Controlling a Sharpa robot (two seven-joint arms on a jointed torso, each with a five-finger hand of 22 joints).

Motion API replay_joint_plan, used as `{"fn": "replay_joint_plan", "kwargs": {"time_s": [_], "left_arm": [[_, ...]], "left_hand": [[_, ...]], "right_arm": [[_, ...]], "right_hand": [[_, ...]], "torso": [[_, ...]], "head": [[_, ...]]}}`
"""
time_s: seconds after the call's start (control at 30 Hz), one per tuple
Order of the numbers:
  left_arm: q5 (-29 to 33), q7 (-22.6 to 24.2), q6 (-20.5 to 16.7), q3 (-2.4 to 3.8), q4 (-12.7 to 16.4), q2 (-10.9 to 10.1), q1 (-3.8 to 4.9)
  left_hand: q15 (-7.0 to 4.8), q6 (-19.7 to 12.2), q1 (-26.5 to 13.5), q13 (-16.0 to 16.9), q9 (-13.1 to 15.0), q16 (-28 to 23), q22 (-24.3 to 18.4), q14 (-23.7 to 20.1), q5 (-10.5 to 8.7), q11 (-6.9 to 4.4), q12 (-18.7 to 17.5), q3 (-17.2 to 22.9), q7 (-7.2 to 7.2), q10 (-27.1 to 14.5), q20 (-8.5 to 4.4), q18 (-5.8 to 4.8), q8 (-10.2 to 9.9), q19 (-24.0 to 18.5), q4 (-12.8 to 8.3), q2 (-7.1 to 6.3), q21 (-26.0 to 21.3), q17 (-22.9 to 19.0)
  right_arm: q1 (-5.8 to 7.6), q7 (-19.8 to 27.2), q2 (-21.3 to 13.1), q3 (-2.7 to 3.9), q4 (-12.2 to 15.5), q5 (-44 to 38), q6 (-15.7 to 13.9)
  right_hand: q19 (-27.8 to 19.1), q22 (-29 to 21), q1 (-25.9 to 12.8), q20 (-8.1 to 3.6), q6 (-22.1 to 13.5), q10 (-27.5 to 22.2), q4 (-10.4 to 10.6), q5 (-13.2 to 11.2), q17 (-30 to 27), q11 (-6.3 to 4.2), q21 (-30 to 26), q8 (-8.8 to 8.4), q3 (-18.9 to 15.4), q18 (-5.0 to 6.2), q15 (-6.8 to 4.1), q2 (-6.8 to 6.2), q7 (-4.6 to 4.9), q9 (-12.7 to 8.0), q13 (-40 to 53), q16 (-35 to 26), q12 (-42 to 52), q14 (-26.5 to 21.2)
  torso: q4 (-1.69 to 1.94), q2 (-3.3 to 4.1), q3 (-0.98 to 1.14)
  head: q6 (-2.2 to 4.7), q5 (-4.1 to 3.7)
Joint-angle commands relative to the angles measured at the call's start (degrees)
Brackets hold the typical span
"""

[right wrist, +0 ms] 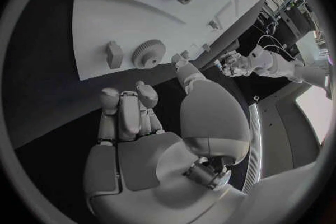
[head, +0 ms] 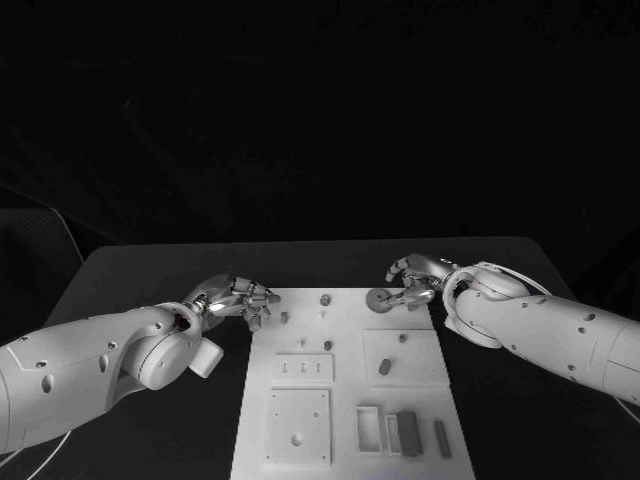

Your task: Assemble the parts on the task board

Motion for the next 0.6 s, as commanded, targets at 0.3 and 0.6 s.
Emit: {"fn": "replay_joint_plan", "kwargs": {"time_s": [0.3,0.6], "left_arm": [[2.3,-0.2,1.6,0.06,0.3,0.0,0.05],[2.4,-0.5,1.8,0.06,0.7,0.0,0.05]], "left_hand": [[0.01,0.2,-0.5,0.0,-0.1,0.3,-0.1,-0.2,0.24,0.1,-0.3,-0.4,0.01,-0.3,-0.18,0.69,-0.4,0.4,0.0,-0.01,0.0,0.1],[0.01,0.2,-0.5,0.0,-0.1,0.3,-0.1,-0.2,0.23,0.1,-0.3,-0.4,0.01,-0.3,-0.18,0.69,-0.4,0.4,0.0,0.0,0.0,0.1]], "right_arm": [[-0.56,1.9,2.8,0.02,-4.0,0.6,2.9],[-0.65,2.2,3.7,0.01,-5.7,0.6,3.0]], "right_hand": [[-0.2,0.0,-0.6,-0.01,-2.4,-0.3,0.0,0.1,0.1,0.08,5.8,-0.4,-0.4,-0.21,0.0,0.16,1.39,-0.2,0.2,0.1,0.1,-0.3],[-0.2,0.1,-0.9,-0.03,-2.3,-0.4,0.3,0.1,0.3,0.13,6.0,0.16,-0.3,-0.22,0.02,1.02,1.34,-0.1,0.5,0.6,0.6,-0.3]], "torso": [[0.02,-0.01,-0.14],[-0.02,0.01,-0.21]], "head": [[-0.28,0.08],[-0.38,0.53]]}}
